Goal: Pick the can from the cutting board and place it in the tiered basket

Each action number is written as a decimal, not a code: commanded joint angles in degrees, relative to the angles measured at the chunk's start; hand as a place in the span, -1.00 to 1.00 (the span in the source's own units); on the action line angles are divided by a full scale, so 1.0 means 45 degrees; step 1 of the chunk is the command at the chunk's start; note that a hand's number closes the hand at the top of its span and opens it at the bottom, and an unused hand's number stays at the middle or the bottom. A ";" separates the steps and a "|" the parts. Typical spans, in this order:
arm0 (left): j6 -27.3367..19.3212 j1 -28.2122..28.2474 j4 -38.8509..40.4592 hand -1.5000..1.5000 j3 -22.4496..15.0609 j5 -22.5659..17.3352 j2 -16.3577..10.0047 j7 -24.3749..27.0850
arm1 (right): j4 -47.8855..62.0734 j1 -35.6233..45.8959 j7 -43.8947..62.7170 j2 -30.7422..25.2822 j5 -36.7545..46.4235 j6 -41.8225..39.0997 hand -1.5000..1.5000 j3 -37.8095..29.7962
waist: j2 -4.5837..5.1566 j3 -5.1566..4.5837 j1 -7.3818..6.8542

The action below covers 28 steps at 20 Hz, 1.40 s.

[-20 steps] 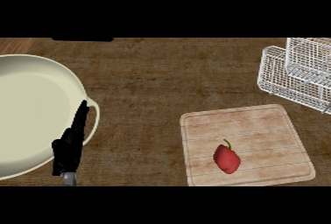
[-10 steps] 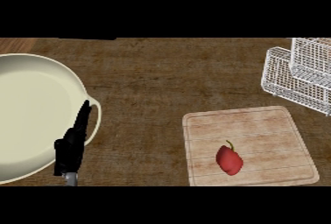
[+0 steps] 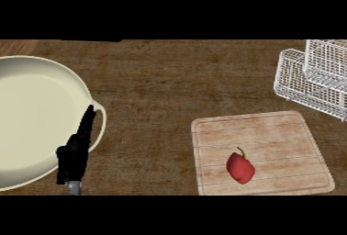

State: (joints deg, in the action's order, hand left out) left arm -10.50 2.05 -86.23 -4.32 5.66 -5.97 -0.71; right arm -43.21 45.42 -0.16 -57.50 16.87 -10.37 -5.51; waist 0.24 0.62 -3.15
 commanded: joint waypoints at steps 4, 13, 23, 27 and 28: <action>0.0220 0.0874 0.0759 0.00 -0.0100 -0.0181 0.0255 -0.0045 | 0.2068 0.1333 -0.0064 0.1618 -0.0081 0.0272 1.00 -0.0274 | 0.0092 -0.0130 0.0154; 0.0248 0.0292 0.0834 0.00 0.0082 -0.0264 0.0312 -0.0670 | 0.4305 0.2215 -0.0702 0.2331 -0.2351 -0.0278 -1.00 -0.2651 | 0.0152 -0.0109 0.0210; 0.0182 0.0969 0.0936 0.00 0.0039 0.0019 0.0342 -0.0074 | 0.5057 0.2207 -0.1363 0.0445 -0.3621 0.1879 -1.00 -0.4956 | 0.0132 -0.0114 0.0439; 0.0214 0.0696 0.0759 0.00 0.0250 -0.0176 0.0329 -0.0414 | 0.5869 0.2068 -0.0586 -0.1431 -0.3879 0.1792 -1.00 -0.5622 | 0.0172 -0.0102 0.0494; 0.0356 0.1124 0.0552 0.00 0.0327 -0.0280 0.0182 -0.0201 | 0.6083 0.1561 -0.0837 -0.1924 -0.4022 0.1464 -1.00 -0.5855 | 0.0143 -0.0091 0.0533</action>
State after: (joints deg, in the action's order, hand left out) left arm -10.12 3.90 -87.42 -2.89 5.70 -5.59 -0.06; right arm -18.68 54.77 -4.26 -59.62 0.34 -3.12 -28.69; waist 0.22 0.77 -1.34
